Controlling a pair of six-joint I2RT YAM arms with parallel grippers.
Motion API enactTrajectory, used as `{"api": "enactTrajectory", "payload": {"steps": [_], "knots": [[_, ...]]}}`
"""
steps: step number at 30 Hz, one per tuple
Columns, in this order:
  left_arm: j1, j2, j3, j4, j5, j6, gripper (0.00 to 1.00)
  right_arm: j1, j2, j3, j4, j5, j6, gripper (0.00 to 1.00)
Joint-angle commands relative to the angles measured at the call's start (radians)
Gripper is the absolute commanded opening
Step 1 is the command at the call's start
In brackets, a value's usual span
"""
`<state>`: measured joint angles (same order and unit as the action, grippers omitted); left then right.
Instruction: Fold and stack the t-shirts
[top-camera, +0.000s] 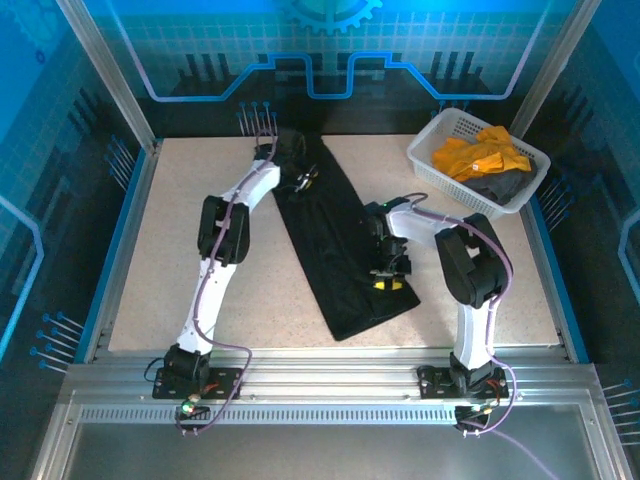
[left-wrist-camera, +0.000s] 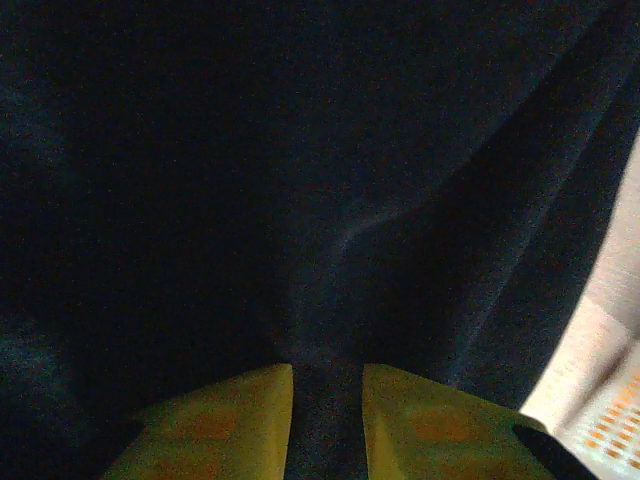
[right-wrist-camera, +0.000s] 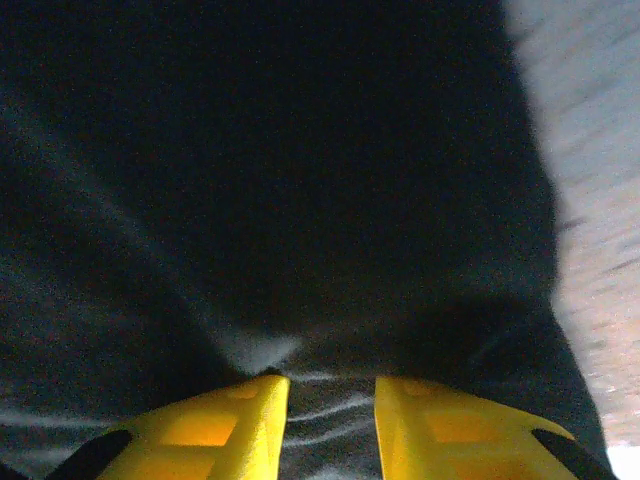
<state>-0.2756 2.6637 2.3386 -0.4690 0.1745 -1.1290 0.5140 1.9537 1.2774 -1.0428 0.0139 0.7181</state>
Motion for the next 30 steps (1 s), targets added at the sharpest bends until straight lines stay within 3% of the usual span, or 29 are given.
{"api": "enactTrajectory", "payload": {"steps": [1,5,9,13,16,18,22,26,30], "knots": [[-0.050,0.114,0.046,0.148,0.085,-0.097,0.26,0.041,0.011,-0.036,0.117,-0.118,0.143,0.32],[-0.075,0.231,0.235,0.186,0.117,-0.139,0.26,0.070,0.041,-0.011,0.141,-0.163,0.185,0.32],[-0.071,0.239,0.267,0.202,0.104,-0.148,0.28,0.068,0.036,0.000,0.145,-0.178,0.213,0.33],[-0.065,0.166,0.278,0.200,0.113,-0.116,0.43,0.053,-0.071,-0.001,0.131,-0.160,0.249,0.38],[-0.072,0.015,0.220,0.127,0.088,-0.013,0.50,0.019,-0.189,-0.021,0.113,-0.129,0.263,0.43],[-0.084,-0.154,0.053,0.112,0.043,0.050,0.51,-0.017,-0.279,-0.052,0.115,-0.111,0.249,0.47],[-0.111,-0.496,-0.417,0.113,0.020,0.055,0.49,-0.124,-0.410,-0.163,0.158,-0.148,0.127,0.53],[-0.157,-0.774,-0.824,0.003,0.096,0.094,0.42,-0.208,-0.464,-0.260,0.132,-0.195,-0.061,0.54],[-0.226,-0.955,-1.154,-0.156,0.204,0.162,0.41,-0.171,-0.462,-0.310,0.096,-0.206,-0.175,0.56]]}}
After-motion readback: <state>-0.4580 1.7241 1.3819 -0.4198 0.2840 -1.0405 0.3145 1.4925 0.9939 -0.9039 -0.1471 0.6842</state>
